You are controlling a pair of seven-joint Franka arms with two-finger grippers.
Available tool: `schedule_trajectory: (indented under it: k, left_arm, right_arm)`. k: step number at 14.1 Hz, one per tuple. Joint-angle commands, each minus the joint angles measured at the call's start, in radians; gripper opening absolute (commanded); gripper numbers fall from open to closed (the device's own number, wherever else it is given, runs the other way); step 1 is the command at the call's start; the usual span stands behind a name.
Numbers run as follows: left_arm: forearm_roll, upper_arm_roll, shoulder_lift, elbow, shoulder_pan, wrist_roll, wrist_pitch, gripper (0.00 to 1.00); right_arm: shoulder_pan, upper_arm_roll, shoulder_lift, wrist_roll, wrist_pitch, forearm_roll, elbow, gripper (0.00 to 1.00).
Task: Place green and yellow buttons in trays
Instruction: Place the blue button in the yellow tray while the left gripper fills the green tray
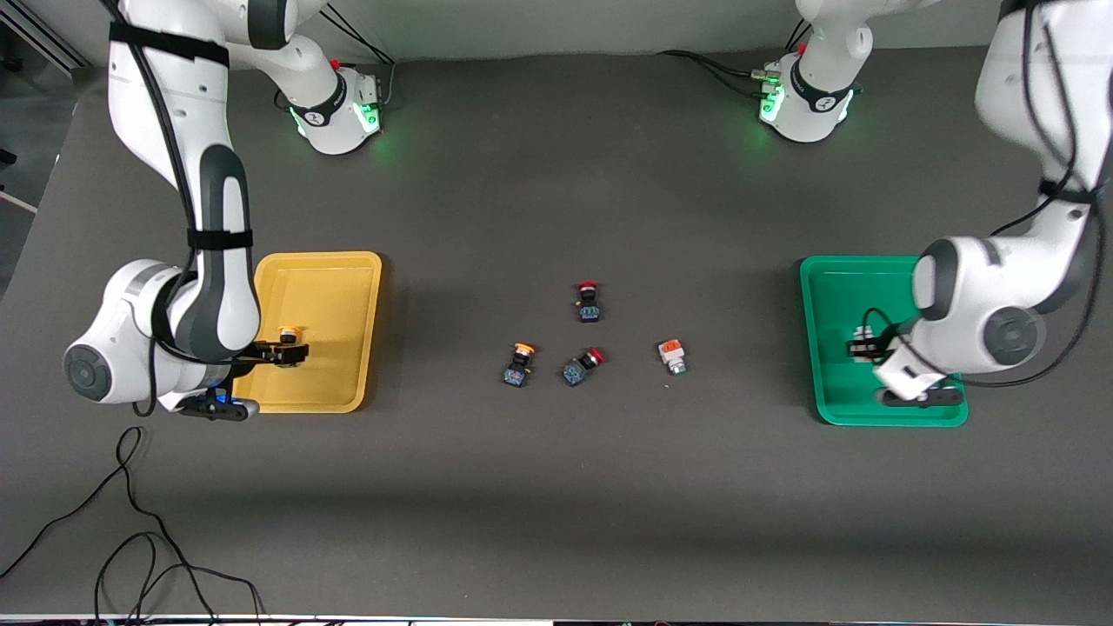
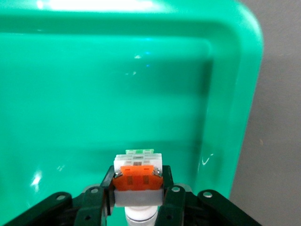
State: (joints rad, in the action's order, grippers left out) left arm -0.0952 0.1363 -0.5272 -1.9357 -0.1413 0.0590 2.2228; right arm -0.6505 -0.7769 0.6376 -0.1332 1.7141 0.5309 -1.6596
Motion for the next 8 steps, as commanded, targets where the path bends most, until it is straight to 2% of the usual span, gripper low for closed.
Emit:
schedule_trajectory:
  k: [1, 2, 4, 6, 8]
  left_arm:
    - [-0.029, -0.003, 0.006, 0.004, 0.003, -0.004, -0.006, 0.58]
    - [-0.031, -0.003, 0.009, 0.01, 0.002, -0.022, -0.014, 1.0]
    - [-0.029, -0.003, 0.041, 0.033, 0.0, -0.037, -0.067, 1.0]
    - [-0.029, -0.001, 0.088, 0.111, 0.0, -0.039, -0.217, 1.0]
    - [-0.028, 0.003, 0.119, 0.213, 0.002, -0.036, -0.374, 1.0]
  right_arm:
    - [-0.096, 0.005, 0.01, 0.215, -0.044, 0.021, 0.107, 1.0]
    - [-0.109, 0.031, 0.016, 0.284, -0.042, 0.041, 0.145, 1.0]
    - [-0.109, 0.115, 0.056, 0.416, -0.03, 0.057, 0.216, 1.0]
    - [-0.109, 0.171, 0.12, 0.55, 0.01, 0.067, 0.292, 1.0]
    - [-0.109, 0.211, 0.161, 0.583, 0.07, 0.09, 0.305, 1.0]
